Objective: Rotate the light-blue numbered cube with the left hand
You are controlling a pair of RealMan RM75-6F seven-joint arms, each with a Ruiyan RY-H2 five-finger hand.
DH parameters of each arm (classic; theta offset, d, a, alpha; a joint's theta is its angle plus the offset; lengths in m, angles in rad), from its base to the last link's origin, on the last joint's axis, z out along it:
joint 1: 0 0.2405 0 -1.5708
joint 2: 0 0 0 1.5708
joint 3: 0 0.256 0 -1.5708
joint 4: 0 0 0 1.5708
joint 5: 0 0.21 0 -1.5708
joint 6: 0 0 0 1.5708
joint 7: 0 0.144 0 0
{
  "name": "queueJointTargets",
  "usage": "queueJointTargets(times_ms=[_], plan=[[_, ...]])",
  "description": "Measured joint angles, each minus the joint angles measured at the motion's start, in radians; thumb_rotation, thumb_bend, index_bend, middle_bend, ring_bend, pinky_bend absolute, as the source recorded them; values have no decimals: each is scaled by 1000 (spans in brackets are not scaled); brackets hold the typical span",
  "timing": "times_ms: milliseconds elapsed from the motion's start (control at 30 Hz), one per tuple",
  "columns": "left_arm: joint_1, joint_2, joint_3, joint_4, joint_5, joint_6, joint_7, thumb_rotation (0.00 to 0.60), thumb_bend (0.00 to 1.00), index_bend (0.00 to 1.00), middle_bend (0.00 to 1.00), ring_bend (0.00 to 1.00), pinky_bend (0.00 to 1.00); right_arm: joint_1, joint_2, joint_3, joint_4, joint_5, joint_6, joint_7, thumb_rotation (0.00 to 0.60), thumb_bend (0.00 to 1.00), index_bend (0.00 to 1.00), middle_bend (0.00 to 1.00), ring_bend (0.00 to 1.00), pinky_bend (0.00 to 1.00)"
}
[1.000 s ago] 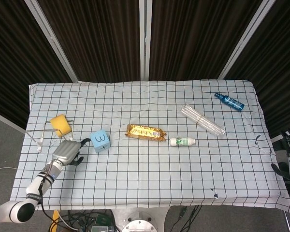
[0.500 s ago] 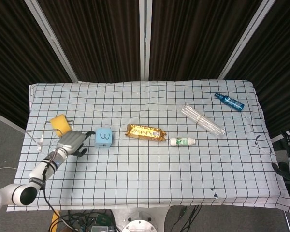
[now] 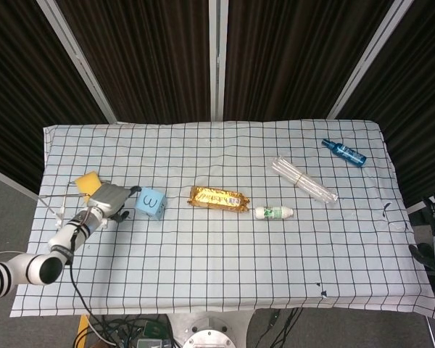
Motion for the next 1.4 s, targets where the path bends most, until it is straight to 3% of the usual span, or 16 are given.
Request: queueJointTargets(times_ms=[567, 1400], plan=[[-143, -30, 64, 40, -56, -27, 24, 600, 483, 136, 862, 855, 788, 1, -11, 0, 17, 16, -11, 4, 600, 124, 0, 0, 0, 0], [-259, -108, 112, 86, -92, 9, 55, 600, 486, 142, 851, 845, 781, 1, -26, 1, 58, 30, -26, 37, 600, 125, 0, 0, 0, 0]])
